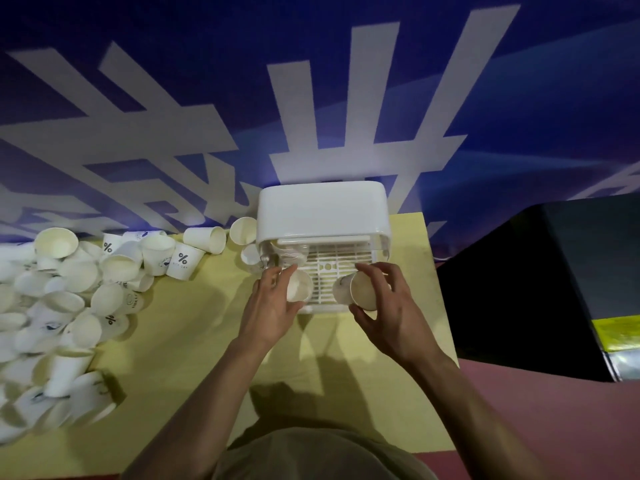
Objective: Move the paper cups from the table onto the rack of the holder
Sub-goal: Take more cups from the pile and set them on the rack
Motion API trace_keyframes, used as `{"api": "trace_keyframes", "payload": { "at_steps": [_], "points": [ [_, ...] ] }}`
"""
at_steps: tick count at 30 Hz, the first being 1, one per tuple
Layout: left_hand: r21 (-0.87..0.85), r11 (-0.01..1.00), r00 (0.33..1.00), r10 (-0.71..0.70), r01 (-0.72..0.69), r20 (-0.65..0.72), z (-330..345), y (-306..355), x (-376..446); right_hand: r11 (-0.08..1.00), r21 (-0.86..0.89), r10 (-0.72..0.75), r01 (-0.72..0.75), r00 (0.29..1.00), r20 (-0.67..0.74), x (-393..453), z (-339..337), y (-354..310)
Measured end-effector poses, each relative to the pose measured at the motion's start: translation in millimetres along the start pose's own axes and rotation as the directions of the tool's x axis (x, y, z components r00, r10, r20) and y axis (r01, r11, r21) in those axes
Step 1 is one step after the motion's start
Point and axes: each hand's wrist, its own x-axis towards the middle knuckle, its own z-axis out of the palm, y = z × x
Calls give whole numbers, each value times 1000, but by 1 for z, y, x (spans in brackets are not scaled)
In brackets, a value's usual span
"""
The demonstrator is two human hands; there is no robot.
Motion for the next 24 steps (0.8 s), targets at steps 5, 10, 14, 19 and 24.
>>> {"api": "trace_keyframes", "payload": {
  "at_steps": [5, 10, 14, 19, 24],
  "points": [
    [-89, 996, 997, 7, -14, -74, -16, -19, -26, 977, -48, -203, 210, 972, 115, 26, 27, -41],
    [-152, 985, 992, -94, 80, -88, -34, -52, -48, 946, -155, -244, 286, 939, 241, 42, 62, -59],
    [-177, 975, 982, -157, 138, -101, -46, -79, -63, 943, -205, -197, 263, 936, 293, 52, 83, -63],
    [-202, 961, 973, -209, 188, -92, -51, -96, -64, 935, -281, -109, 215, 931, 350, 62, 101, -60],
    [-226, 951, 969, -236, 213, -78, -50, -98, -49, 922, -335, -32, 194, 900, 434, 66, 111, -48]
  ]
}}
